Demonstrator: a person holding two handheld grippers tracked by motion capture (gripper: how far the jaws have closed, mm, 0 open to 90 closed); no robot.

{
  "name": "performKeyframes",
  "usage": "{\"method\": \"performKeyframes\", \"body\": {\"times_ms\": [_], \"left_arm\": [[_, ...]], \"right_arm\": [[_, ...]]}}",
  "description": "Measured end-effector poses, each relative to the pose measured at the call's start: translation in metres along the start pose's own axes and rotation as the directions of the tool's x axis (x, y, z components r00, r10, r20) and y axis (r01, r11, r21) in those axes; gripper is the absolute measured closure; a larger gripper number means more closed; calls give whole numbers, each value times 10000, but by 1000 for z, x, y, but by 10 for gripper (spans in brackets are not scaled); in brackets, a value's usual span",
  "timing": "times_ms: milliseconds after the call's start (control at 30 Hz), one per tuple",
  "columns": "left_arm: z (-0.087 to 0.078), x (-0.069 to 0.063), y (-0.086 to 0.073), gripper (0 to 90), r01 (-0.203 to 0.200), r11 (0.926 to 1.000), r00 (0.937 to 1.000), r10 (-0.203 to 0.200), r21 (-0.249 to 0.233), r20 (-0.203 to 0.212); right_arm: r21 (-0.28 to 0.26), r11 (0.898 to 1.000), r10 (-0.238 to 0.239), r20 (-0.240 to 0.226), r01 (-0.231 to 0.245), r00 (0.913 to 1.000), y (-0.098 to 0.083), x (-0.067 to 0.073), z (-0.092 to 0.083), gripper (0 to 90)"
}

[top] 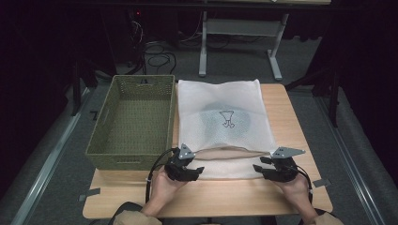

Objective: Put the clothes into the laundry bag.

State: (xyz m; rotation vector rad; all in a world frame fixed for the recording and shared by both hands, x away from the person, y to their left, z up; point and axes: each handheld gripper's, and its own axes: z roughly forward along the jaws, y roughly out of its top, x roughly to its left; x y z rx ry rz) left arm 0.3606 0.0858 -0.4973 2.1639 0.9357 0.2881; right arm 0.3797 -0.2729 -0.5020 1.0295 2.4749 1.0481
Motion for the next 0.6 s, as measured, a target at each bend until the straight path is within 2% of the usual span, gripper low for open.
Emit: {"method": "performKeyframes", "body": {"times_ms": [267, 600], "left_arm": [[2, 3, -1, 421, 147, 9999, 9999, -147, 86, -56], [3, 4, -2, 415, 195, 9997, 9998, -195, 137, 18]], "right_arm": [[-13, 9998, -200, 60, 200, 9998, -3, 2, 2, 519], [-131, 9999, 33, -171, -35, 9998, -4, -1, 3, 507]]}}
